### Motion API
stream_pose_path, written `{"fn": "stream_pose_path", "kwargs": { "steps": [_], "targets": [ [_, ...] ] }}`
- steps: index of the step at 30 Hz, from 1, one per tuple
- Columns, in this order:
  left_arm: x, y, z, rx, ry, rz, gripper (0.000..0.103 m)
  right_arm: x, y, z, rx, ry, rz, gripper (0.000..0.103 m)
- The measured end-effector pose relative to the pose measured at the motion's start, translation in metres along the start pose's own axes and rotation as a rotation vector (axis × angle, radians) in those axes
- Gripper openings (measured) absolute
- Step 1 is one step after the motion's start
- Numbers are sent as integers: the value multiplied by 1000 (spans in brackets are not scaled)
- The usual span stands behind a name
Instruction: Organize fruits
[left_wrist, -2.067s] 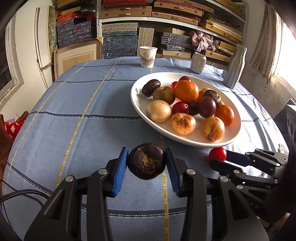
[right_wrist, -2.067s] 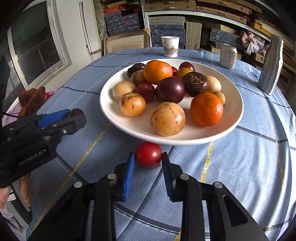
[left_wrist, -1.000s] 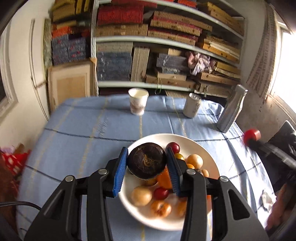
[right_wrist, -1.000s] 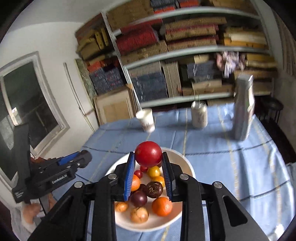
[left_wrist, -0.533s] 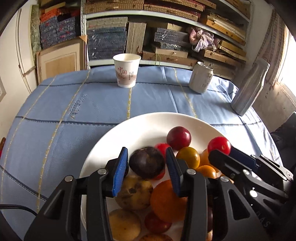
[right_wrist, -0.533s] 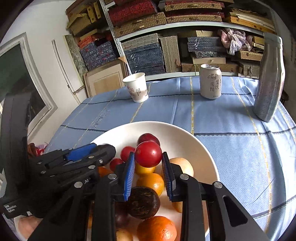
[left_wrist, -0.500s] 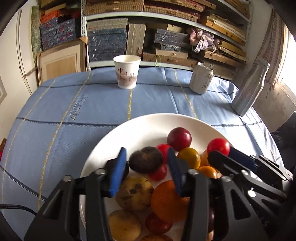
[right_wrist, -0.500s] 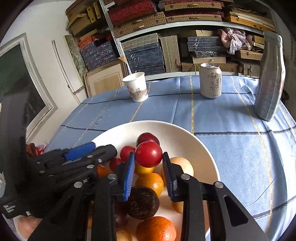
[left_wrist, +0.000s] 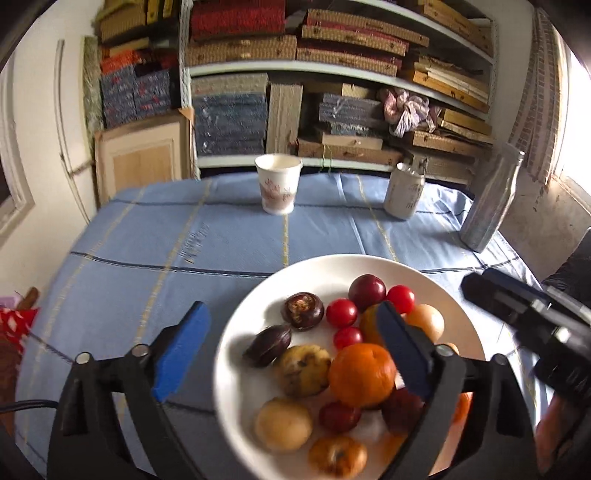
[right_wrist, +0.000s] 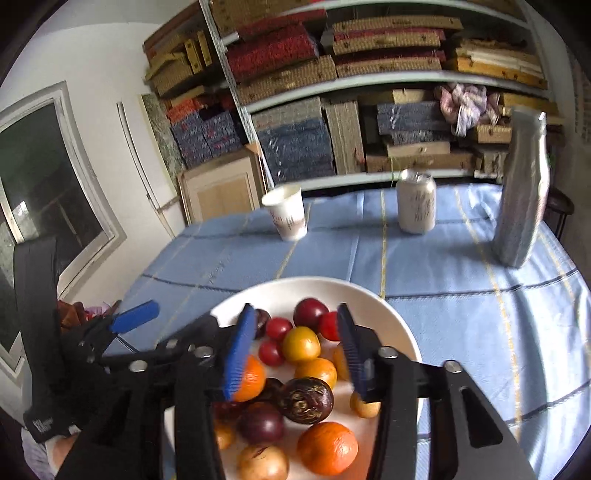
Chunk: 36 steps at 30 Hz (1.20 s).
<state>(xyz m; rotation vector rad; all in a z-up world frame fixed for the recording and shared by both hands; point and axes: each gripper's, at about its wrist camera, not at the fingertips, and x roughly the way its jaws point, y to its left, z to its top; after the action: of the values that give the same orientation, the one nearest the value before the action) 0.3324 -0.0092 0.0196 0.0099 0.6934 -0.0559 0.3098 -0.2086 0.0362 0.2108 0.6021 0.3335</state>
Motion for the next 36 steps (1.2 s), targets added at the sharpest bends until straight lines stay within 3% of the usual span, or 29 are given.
{"fn": "stream_pose_path", "kwargs": {
  "steps": [7,12,18,20,22,23,24,26,28,31,33,36],
  "targets": [
    [-77,5,-28,-2,-62,37,98,-63,19,-6,-20,-78,2,68],
    [-122,10,-65,-37,-121,59,99,-103,22,-37,-11,-124,-10,83],
    [-145,2,-95,-25,-148,21,99,-120,15,-90,-7,-128,-62,99],
    [-142,-4,-104,0,-118,112,99,-119,17,-101,-33,-105,-113,99],
    [-135,-16,-115,64,-89,310,99,-121,21,-107,-63,-100,-145,99],
    [-131,-21,-121,94,-78,339,99,-123,22,-111,-70,-105,-153,100],
    [-131,-22,-126,95,-73,302,99,-126,22,-116,-72,-112,-156,100],
    [-133,-15,-132,18,-37,143,99,-130,22,-129,-75,-120,-165,100],
    [-138,-9,-136,-31,-27,55,99,-132,20,-138,-79,-119,-191,100],
    [-145,-13,-145,8,-38,124,99,-136,21,-147,-66,-112,-163,100],
    [-144,-21,-150,39,-20,120,99,-133,27,-148,-86,-95,-156,100],
    [-139,-25,-155,52,1,152,99,-130,33,-150,-128,-85,-217,100]
  ]
}}
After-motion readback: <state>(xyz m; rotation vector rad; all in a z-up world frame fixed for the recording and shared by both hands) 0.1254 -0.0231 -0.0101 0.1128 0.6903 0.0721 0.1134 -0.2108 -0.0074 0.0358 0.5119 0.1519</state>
